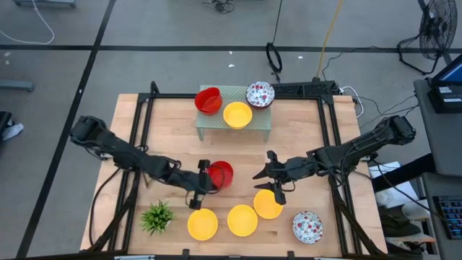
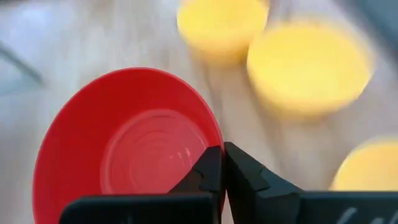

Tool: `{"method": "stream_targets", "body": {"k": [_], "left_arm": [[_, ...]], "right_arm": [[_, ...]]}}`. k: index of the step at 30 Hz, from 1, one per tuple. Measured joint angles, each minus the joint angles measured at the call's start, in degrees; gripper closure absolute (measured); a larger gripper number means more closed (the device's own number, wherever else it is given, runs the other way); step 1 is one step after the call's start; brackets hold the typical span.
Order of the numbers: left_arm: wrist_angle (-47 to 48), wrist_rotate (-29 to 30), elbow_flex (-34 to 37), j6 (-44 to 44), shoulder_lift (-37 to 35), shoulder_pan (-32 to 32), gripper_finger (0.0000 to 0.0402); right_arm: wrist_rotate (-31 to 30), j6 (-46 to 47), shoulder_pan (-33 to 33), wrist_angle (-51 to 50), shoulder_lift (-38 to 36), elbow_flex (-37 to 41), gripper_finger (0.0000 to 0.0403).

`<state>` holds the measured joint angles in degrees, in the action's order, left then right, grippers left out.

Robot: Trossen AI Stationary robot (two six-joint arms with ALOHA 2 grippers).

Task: Pick & Place Mini bowls
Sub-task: Stack the red bowl on top of the red bowls on the shelf

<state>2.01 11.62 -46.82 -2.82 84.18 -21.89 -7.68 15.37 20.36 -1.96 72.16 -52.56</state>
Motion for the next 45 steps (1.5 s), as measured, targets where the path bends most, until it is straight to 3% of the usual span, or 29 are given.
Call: {"method": "stream_targets", "body": {"k": [7,12,17,21,26,32,40,45], "left_arm": [[1.05,2.78,-5.57,8.81,-11.45,1.03,0.0396],[2.8,14.47,-7.84,17.53,-18.82,3.87,0.0394],[6.19,23.43,-7.89,19.59,-23.24,11.56,0.0393],[7.33,26.47,-7.84,20.25,-23.52,19.26,0.0396],[7.44,18.53,-7.84,18.67,-21.42,28.98,0.0391],[8.02,13.67,-7.81,17.74,-16.07,37.34,0.0393],[7.25,5.26,-7.81,16.85,-10.73,41.58,0.0393],[7.24,3.06,-7.79,17.56,-10.25,41.8,0.0395]], "right_arm": [[0.02,-1.51,0.0,-0.15,0.0,0.0,0.0266],[0.21,-1.51,0.0,-0.54,0.0,0.0,0.0266],[0.22,-1.53,0.0,-0.43,0.0,0.0,0.0266],[0.22,-1.53,0.0,-0.19,0.0,0.0,0.0266],[0.18,-1.53,0.0,0.07,0.0,0.0,0.0266],[0.08,-1.47,0.0,0.28,0.0,0.0,0.0266],[0.07,-1.09,0.0,0.27,0.0,0.0,0.0266],[0.04,-1.44,0.0,0.25,0.0,-0.02,0.0266]]}}
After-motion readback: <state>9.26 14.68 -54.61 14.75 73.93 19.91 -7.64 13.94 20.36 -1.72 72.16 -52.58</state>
